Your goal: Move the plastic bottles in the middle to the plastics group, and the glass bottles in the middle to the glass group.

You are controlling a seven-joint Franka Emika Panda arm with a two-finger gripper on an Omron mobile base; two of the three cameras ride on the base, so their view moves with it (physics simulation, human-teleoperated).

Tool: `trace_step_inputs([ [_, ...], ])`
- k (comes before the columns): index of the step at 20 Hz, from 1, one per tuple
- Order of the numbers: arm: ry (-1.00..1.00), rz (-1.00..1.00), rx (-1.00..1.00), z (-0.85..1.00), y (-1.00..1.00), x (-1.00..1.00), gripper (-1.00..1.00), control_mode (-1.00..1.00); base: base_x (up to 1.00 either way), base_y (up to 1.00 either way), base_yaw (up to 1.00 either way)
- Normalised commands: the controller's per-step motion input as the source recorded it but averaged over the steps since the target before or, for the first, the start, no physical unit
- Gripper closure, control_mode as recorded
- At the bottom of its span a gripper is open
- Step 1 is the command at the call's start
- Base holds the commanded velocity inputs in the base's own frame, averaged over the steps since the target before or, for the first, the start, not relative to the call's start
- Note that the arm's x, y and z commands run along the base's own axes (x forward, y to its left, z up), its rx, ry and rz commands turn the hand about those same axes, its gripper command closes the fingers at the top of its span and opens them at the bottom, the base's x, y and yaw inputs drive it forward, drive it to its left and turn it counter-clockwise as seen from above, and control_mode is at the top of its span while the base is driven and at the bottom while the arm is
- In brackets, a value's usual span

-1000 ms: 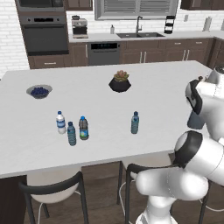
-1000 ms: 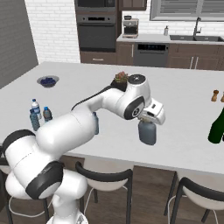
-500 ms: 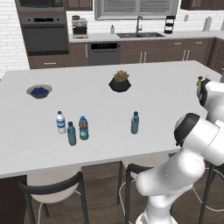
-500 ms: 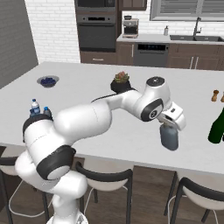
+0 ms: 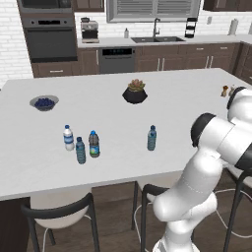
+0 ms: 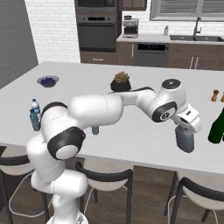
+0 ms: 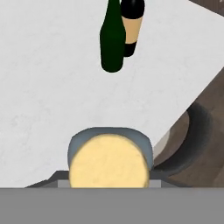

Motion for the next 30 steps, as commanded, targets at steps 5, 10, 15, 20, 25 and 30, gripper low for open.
trace_step_inputs([
  [5,-0.05,0.0,0.0,-0.11,-0.19,0.35,1.0,-1.0,0.0,0.0,0.0],
  [10,0.0,0.0,0.0,-0.09,-0.3,0.49,1.0,-1.0,0.0,0.0,0.0],
  [15,0.01,0.0,0.0,-0.06,-0.39,0.4,1.0,-1.0,0.0,0.0,0.0],
  [20,0.02,0.0,0.02,-0.21,-0.36,0.09,1.0,-1.0,0.0,0.0,0.0],
  [25,0.0,0.0,0.02,-0.33,-0.19,0.07,1.0,-1.0,0.0,0.0,0.0],
  [30,0.0,0.01,0.03,-0.4,-0.01,0.16,1.0,-1.0,0.0,0.0,0.0],
])
